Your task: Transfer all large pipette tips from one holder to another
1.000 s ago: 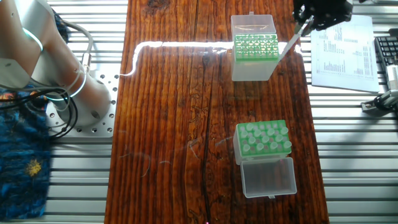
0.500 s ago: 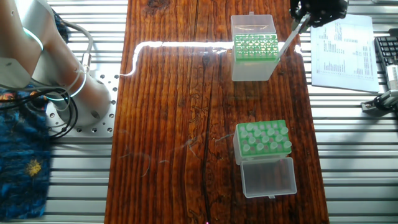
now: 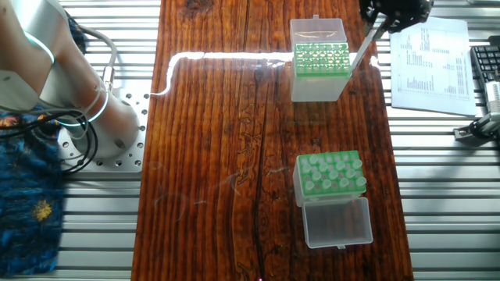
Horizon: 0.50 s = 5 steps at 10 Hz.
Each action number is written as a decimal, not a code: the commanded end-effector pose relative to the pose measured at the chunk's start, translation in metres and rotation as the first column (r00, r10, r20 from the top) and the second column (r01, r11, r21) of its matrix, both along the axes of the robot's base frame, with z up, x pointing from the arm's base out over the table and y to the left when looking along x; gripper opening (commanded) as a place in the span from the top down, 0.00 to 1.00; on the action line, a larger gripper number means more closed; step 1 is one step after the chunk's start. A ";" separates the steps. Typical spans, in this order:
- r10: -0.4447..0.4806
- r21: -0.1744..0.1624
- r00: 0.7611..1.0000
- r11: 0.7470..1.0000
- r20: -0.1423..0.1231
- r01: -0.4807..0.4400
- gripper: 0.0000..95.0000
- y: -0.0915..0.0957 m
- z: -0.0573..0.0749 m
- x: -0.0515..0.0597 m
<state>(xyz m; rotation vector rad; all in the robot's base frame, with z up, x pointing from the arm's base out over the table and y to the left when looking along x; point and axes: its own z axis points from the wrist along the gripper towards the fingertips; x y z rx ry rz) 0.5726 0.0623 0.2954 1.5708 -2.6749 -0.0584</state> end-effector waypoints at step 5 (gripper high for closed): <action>0.012 0.004 1.000 1.000 0.012 -0.012 1.00 0.000 0.001 0.001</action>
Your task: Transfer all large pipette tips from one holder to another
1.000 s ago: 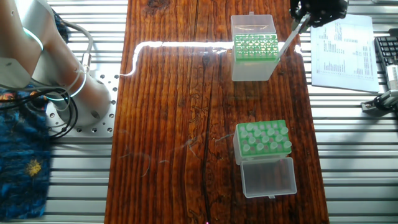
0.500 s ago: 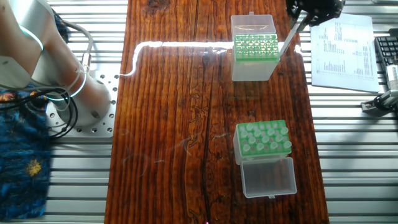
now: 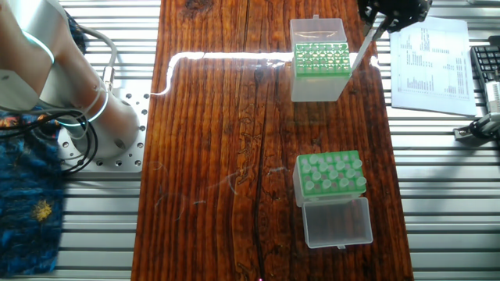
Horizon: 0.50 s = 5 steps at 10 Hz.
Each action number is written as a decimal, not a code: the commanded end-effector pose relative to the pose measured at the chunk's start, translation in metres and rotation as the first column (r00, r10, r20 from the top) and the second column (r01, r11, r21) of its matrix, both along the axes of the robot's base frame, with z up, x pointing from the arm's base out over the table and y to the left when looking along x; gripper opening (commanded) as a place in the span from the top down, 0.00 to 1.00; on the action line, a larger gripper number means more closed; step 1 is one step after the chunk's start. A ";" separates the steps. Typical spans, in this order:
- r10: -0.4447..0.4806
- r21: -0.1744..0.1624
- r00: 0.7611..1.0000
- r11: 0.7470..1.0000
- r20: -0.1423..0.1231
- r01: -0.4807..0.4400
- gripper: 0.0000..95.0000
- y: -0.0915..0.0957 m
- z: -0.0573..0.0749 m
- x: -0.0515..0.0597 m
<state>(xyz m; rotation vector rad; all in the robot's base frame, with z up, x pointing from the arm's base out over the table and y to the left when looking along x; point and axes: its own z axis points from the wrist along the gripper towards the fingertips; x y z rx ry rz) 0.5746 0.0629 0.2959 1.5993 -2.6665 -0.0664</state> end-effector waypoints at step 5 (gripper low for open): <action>0.035 -0.006 0.999 0.999 0.018 -0.035 1.00 -0.002 0.002 -0.001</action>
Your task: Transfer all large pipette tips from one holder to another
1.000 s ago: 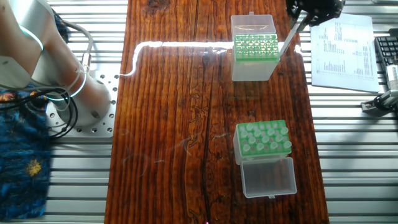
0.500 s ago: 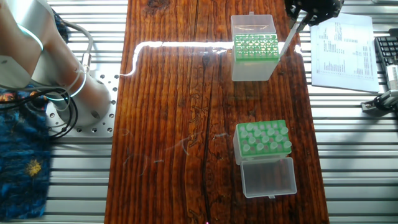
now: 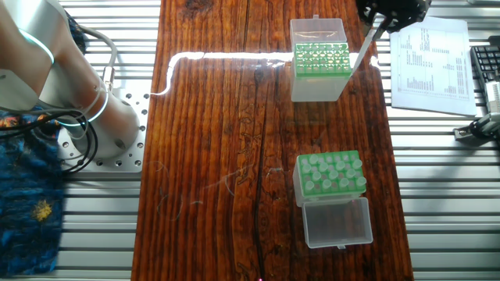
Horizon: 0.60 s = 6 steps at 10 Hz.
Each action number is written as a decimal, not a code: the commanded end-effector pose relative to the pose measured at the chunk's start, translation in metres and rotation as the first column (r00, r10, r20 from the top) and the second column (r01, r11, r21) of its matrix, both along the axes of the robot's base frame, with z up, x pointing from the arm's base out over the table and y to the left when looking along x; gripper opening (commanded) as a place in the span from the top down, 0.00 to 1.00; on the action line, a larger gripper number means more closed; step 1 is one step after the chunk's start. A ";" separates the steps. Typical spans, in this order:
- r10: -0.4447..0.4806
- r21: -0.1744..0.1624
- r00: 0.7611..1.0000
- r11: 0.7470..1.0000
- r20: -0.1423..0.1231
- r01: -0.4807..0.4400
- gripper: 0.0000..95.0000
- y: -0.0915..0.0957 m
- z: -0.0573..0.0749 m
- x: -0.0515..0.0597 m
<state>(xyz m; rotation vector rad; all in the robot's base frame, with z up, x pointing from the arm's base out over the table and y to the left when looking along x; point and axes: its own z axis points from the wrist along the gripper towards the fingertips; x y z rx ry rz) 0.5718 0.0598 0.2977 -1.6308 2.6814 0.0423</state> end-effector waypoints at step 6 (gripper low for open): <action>0.029 -0.073 0.999 0.997 0.042 -0.026 1.00 0.001 0.000 0.001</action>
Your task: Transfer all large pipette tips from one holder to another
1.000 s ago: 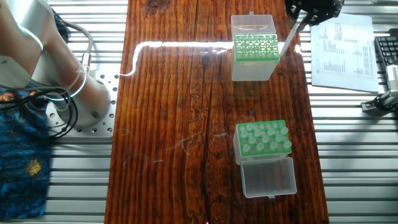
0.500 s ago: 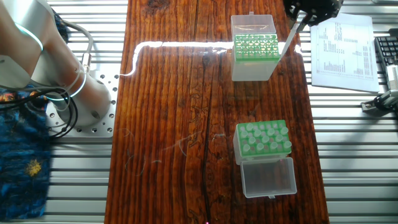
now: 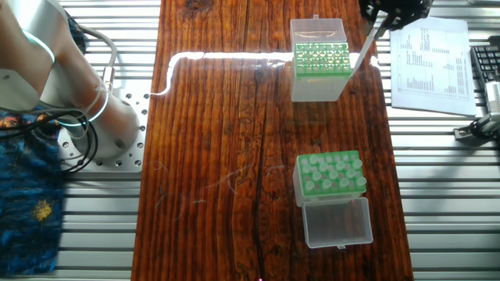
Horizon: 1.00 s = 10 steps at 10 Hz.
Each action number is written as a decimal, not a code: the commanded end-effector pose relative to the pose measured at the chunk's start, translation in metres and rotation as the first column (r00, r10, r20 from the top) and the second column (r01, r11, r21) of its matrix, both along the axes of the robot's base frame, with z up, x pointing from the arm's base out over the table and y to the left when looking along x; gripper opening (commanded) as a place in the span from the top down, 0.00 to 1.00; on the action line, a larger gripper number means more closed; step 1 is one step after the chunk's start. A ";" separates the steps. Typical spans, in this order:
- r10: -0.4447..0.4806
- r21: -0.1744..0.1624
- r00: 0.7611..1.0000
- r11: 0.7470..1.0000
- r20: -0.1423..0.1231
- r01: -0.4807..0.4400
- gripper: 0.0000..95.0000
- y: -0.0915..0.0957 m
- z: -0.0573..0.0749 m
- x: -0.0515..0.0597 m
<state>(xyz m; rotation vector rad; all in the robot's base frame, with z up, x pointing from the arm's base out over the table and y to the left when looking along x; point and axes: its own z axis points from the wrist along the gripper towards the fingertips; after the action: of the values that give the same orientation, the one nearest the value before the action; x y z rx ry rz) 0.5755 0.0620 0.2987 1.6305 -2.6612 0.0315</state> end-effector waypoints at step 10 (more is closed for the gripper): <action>0.024 0.049 0.999 0.999 0.029 -0.025 1.00 0.032 0.015 0.000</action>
<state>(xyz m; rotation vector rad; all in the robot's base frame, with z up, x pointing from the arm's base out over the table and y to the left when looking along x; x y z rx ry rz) 0.5770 0.0948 0.3141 1.6834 -2.6798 -0.0260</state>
